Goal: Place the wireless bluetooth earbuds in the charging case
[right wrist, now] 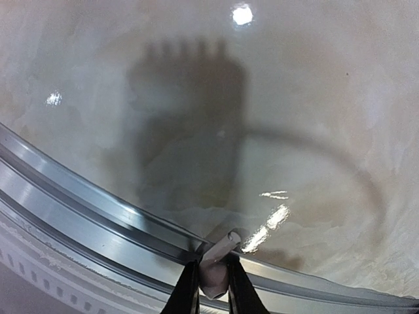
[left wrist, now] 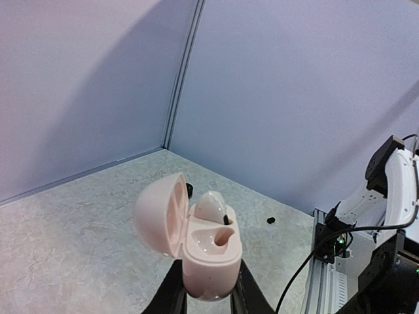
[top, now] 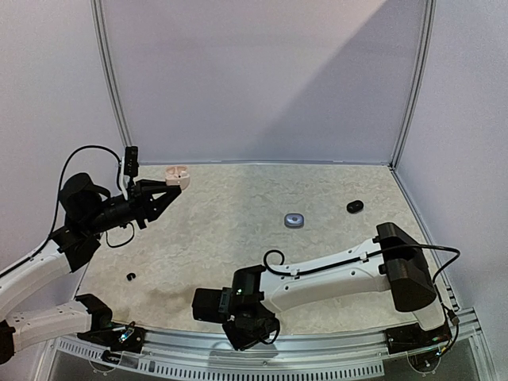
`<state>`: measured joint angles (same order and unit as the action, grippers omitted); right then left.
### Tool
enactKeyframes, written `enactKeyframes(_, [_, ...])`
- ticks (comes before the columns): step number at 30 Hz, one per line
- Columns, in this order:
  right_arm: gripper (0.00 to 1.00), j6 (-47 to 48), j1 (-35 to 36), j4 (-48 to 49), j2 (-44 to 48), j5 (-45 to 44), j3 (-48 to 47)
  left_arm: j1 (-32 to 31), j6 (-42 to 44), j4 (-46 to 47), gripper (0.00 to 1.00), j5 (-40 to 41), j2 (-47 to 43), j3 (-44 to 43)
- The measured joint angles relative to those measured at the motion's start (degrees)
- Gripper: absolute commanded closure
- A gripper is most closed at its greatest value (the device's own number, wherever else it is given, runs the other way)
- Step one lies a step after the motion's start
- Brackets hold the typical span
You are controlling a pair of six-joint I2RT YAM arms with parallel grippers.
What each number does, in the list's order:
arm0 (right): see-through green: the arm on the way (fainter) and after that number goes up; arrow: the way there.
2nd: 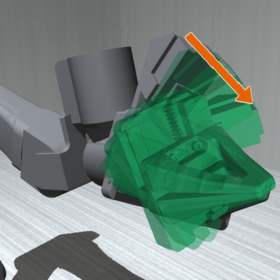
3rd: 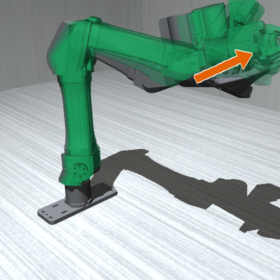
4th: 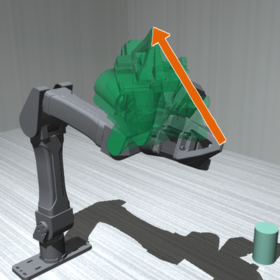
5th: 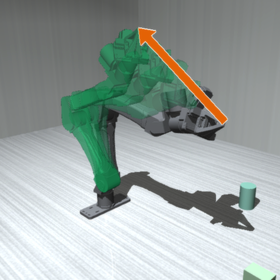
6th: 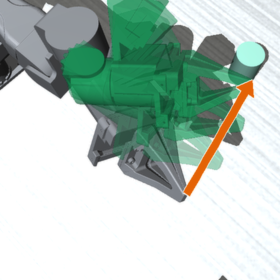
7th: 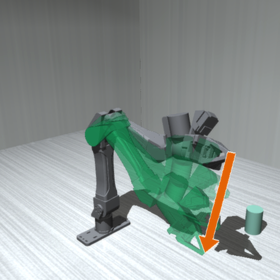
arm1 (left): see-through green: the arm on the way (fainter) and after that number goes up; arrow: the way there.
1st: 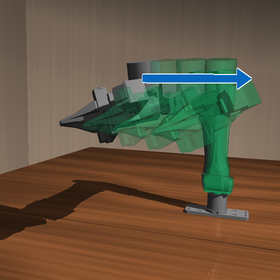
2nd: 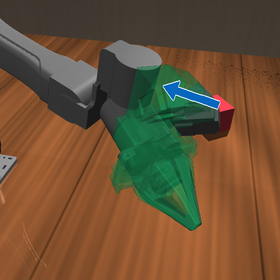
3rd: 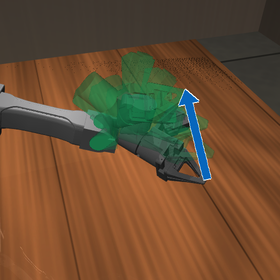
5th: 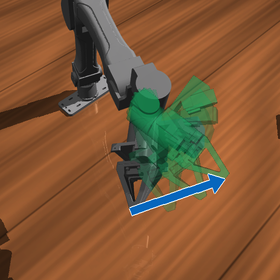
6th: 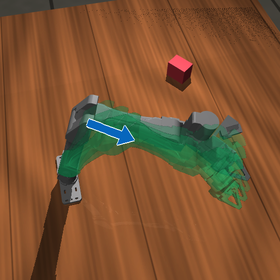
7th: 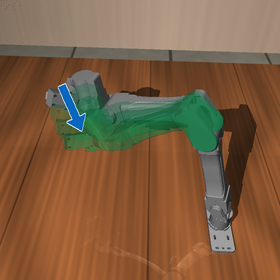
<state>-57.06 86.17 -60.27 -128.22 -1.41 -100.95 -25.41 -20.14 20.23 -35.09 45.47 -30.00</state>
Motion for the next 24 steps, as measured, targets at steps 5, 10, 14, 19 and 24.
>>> enactKeyframes(5, [0.93,3.6,-0.3,-0.3,0.2,-0.2,0.2,0.0,0.0,0.0,1.0,0.0,0.0,0.0])
enactKeyframes(10, [0.95,10.7,-2.5,-2.4,0.9,-2.9,1.0,0.0,0.0,-0.1,1.0,0.0,0.6,0.0])
enactKeyframes(14, [0.97,23.9,-7.2,-2.9,2.5,-4.8,2.7,0.3,0.4,-0.3,1.0,0.0,1.3,-0.2])
enactKeyframes(19, [0.92,43.5,-10.5,-2.6,3.3,-4.4,3.6,0.6,1.0,-1.2,1.0,0.0,1.5,-0.8])
enactKeyframes(24, [0.87,60.8,-14.0,-2.4,3.3,1.1,4.0,0.8,1.6,-2.1,1.0,0.0,1.5,-1.2])
